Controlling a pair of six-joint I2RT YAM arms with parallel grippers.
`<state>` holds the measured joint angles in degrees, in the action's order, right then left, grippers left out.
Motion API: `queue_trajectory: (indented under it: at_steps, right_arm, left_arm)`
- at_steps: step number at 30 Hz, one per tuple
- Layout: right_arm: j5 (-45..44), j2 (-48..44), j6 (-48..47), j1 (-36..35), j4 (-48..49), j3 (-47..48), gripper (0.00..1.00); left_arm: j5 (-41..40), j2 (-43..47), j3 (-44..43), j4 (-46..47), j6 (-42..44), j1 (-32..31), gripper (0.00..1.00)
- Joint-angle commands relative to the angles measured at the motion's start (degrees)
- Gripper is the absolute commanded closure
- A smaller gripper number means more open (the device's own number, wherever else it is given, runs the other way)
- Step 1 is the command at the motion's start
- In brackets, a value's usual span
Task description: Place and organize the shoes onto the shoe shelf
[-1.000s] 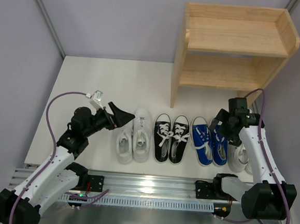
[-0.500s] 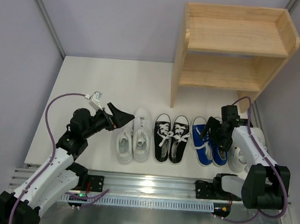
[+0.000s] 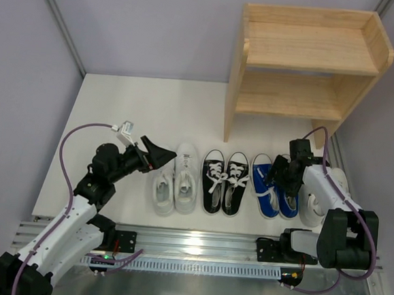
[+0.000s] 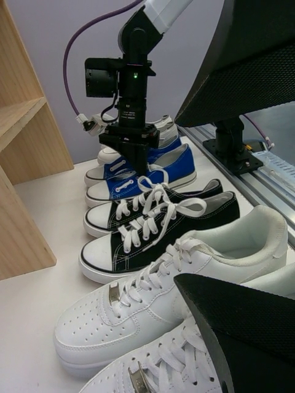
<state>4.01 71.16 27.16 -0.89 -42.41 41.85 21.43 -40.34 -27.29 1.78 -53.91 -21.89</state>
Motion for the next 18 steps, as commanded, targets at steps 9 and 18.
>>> queue_trajectory:
  at_steps: [9,18]
  right_arm:
    - [2.41,1.45,2.02,-0.08,3.66,-2.73,0.84]
    - [1.53,-7.07,2.55,0.01,-2.31,1.74,0.96]
  left_arm:
    - [-1.22,3.51,0.92,-0.73,0.21,0.09,0.01]
    - [-1.04,4.39,0.57,-1.25,-0.05,0.09,0.00]
